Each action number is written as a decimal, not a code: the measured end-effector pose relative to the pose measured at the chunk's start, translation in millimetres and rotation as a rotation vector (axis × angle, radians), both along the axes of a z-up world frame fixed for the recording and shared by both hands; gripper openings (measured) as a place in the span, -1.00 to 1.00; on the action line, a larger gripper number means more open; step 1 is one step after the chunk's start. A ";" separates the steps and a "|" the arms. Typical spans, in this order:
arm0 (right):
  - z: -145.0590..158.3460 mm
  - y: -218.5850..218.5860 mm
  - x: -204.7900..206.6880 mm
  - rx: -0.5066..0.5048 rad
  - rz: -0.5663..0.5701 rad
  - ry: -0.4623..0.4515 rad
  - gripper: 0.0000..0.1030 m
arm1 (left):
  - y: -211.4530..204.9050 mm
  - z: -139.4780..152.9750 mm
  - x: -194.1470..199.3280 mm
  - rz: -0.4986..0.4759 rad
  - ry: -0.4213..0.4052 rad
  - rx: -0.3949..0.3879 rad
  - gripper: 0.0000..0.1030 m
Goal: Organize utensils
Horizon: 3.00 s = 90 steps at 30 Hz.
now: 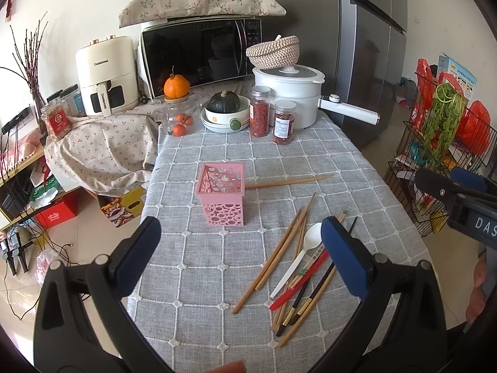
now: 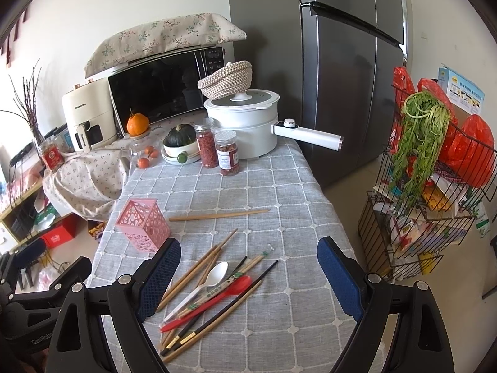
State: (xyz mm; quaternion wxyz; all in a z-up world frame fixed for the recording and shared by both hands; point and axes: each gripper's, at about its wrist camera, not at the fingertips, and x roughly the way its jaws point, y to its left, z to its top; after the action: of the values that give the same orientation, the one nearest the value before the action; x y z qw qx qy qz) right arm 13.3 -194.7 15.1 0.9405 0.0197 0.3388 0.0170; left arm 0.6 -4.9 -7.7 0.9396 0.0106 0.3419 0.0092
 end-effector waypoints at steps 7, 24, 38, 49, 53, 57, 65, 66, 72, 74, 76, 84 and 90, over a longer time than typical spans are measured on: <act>-0.7 -0.8 1.9 0.001 0.002 0.005 0.76 | -0.1 1.6 -1.1 0.002 -0.007 0.000 0.99; -3.8 -1.5 4.2 0.016 0.005 0.022 0.76 | -0.4 2.4 -1.5 0.000 -0.008 0.007 0.99; -22.3 -19.5 32.1 0.077 0.005 0.137 0.76 | -25.3 -28.9 31.1 -0.179 0.166 0.016 0.99; -75.3 -67.3 71.2 0.354 0.012 0.393 0.60 | -50.3 -88.7 97.5 -0.296 0.491 -0.177 -0.23; -82.4 -73.0 76.0 0.395 0.023 0.429 0.47 | -66.3 -102.3 122.3 -0.299 0.533 -0.141 -0.38; -89.7 -73.7 80.5 0.347 0.024 0.453 0.38 | -74.8 -121.8 147.9 -0.294 0.586 -0.122 -0.72; -98.6 -92.7 88.0 0.311 -0.019 0.466 0.37 | -86.4 -148.7 173.9 -0.280 0.621 -0.082 -0.81; -99.9 -95.3 88.2 0.314 -0.025 0.469 0.37 | -87.0 -150.7 175.6 -0.277 0.623 -0.074 -0.81; -104.8 -101.8 88.6 0.315 -0.041 0.482 0.37 | -90.4 -158.8 178.6 -0.267 0.625 0.002 -0.81; -105.2 -103.8 89.1 0.316 -0.046 0.483 0.37 | -89.5 -161.2 179.6 -0.263 0.628 0.007 -0.81; -105.7 -103.4 89.5 0.315 -0.049 0.486 0.37 | -89.3 -161.8 180.7 -0.261 0.625 0.019 -0.81; -111.9 -100.5 93.5 0.312 -0.055 0.504 0.37 | -90.1 -164.3 181.3 -0.252 0.620 0.037 -0.81; -120.5 -94.8 99.7 0.306 -0.052 0.532 0.37 | -78.3 -166.2 172.7 -0.226 0.610 -0.008 -0.84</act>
State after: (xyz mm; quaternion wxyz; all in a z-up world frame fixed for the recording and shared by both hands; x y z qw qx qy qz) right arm 113.0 -289.5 -105.4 0.8051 0.1737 0.5659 0.0381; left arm 173.4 -83.2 -173.9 0.7889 0.0472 0.6044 -0.1002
